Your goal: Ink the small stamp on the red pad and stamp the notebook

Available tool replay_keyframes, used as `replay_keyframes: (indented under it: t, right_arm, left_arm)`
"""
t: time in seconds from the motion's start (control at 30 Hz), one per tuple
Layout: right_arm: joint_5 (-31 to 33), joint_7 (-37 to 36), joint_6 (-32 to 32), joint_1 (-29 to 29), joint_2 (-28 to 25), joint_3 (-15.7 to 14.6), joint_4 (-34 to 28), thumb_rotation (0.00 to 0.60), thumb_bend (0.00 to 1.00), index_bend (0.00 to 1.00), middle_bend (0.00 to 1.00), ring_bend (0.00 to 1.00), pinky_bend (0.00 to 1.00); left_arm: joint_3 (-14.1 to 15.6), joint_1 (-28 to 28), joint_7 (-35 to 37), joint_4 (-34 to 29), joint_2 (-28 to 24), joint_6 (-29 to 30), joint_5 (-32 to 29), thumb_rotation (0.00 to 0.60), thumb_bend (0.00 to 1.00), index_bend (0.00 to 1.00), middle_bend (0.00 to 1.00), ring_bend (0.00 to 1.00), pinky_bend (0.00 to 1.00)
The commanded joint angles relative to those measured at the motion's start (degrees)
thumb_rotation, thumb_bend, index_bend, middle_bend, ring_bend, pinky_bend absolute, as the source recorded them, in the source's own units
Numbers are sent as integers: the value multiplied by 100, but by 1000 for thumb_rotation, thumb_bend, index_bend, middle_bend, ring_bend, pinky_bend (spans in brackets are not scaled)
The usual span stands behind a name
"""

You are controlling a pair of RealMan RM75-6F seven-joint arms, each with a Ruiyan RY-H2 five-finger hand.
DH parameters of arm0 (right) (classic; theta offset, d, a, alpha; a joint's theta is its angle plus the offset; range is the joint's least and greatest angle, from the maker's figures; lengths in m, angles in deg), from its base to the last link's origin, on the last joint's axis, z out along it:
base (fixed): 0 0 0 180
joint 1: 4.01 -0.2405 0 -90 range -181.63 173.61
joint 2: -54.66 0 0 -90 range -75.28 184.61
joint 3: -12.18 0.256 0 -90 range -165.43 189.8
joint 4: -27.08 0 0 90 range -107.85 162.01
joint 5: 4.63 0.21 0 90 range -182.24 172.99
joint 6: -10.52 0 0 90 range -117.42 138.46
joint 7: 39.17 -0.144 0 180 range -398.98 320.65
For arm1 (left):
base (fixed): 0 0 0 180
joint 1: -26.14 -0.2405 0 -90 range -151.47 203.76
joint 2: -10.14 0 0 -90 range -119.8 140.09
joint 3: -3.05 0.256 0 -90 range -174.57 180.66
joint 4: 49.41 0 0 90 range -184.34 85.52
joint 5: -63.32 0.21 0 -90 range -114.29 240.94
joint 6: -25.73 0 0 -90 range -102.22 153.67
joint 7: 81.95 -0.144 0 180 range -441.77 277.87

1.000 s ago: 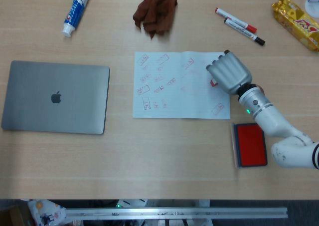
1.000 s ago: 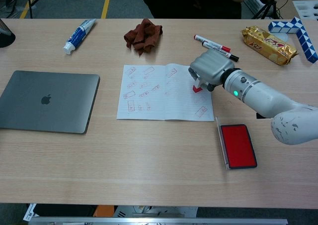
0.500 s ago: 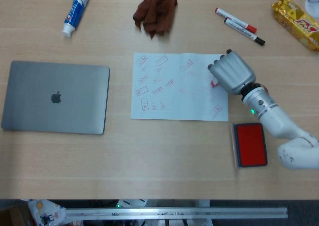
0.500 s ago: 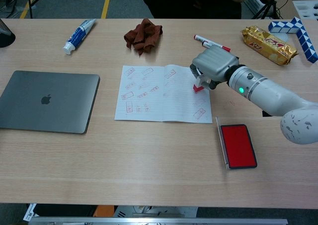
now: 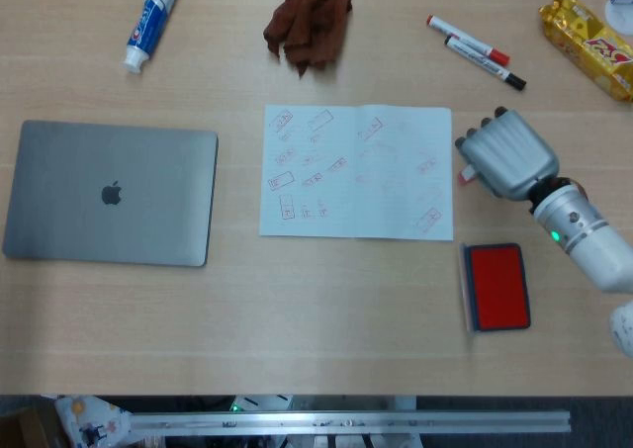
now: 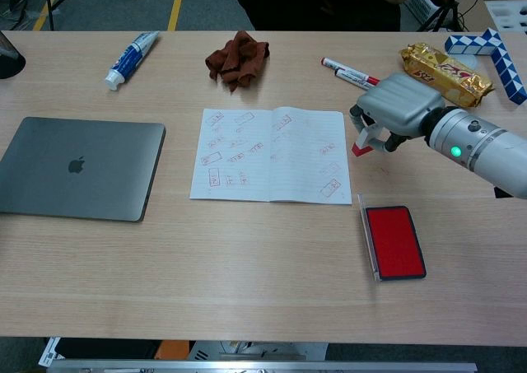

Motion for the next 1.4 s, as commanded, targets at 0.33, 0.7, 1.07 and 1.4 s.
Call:
replay_keyframes:
  t: [0.33, 0.7, 1.07, 1.4]
  right_arm:
    - [-174, 5, -54, 214, 176, -229, 390, 600, 416, 779, 572, 471, 429]
    - [-168, 207, -106, 306, 326, -224, 476, 600, 327, 680, 516, 421, 414]
    - [-223, 237, -172, 393, 366, -216, 483, 600, 245, 602, 486, 399, 403]
    - [-186, 223, -99, 421, 427, -176, 552, 600, 208, 563, 469, 393, 388]
  left_arm:
    - [12, -15, 43, 14, -6, 17, 17, 600, 286, 0, 0, 0, 43]
    - [29, -50, 130, 92, 8, 18, -12, 600, 286, 0, 0, 0, 43]
    - [23, -51, 162, 130, 21, 16, -10, 600, 286, 0, 0, 0, 43]
    - [19, -44, 157, 131, 22, 6, -7, 600, 286, 0, 0, 0, 43]
